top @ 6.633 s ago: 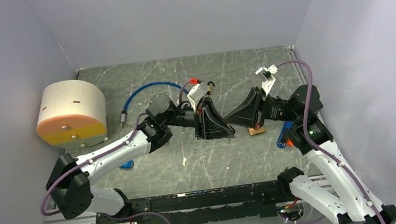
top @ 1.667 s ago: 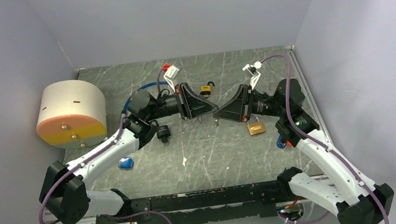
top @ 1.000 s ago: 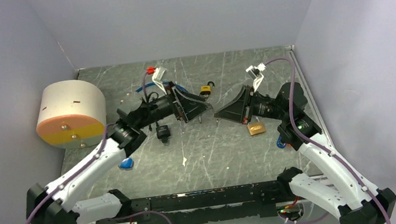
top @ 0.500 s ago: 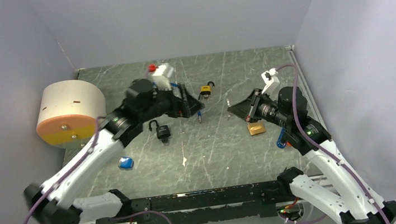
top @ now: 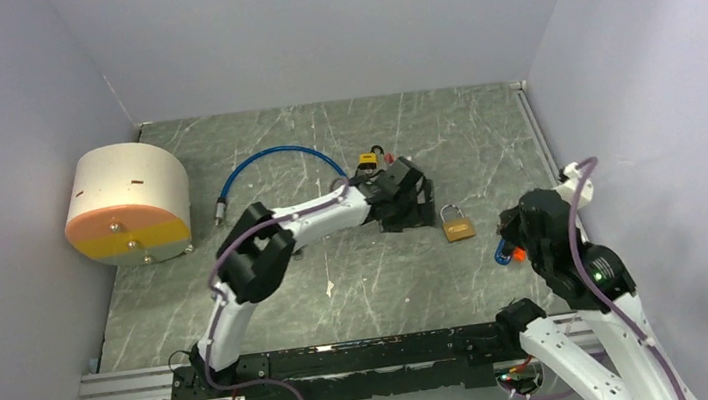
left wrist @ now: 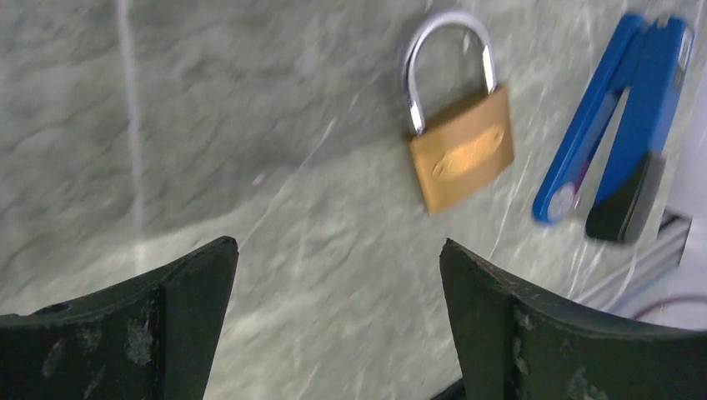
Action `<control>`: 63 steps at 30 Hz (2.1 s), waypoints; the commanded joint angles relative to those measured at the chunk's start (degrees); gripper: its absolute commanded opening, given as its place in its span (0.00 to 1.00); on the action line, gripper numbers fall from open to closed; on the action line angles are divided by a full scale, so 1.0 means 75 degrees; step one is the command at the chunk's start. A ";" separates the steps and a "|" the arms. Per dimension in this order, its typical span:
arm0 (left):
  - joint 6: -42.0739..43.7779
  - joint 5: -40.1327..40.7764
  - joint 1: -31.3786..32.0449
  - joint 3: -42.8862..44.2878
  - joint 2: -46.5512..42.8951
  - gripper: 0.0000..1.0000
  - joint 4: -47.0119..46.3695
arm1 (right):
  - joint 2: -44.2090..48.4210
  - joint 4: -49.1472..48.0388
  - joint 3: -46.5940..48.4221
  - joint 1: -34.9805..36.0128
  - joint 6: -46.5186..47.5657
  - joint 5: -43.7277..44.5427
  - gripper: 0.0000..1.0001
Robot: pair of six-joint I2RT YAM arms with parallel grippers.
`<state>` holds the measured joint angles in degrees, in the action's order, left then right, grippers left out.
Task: Unlock with the key
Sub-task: Move the lock to the center of the board.
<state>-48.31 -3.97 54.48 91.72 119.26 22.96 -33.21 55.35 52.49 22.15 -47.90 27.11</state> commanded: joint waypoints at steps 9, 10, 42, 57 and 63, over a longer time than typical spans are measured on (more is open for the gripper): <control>-0.1199 0.2248 0.0881 0.3331 0.2346 0.94 0.1202 | 0.1033 0.1810 0.0486 0.0008 -0.0877 0.1557 0.00; -0.1127 0.2415 0.0984 0.3764 0.2620 0.94 0.1336 | 0.1075 0.1782 0.0489 0.0007 -0.0862 0.1531 0.00; 0.1778 0.4071 0.1674 0.1007 0.2448 0.55 0.0970 | 0.0974 0.1193 0.0542 0.0000 -0.0782 0.0646 0.00; -0.0624 0.2425 0.0752 -0.3420 -0.1125 0.89 0.0982 | 0.0620 -0.0216 -0.0808 0.0002 -0.0772 -0.0852 0.00; -0.1452 0.2278 0.0756 -0.2496 -0.0904 0.95 0.2005 | 0.0375 -0.0597 -0.1146 0.0001 -0.0530 -0.1554 0.00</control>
<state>-52.01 19.03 59.57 70.81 108.40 26.22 -29.82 55.99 45.36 22.15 -53.36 19.94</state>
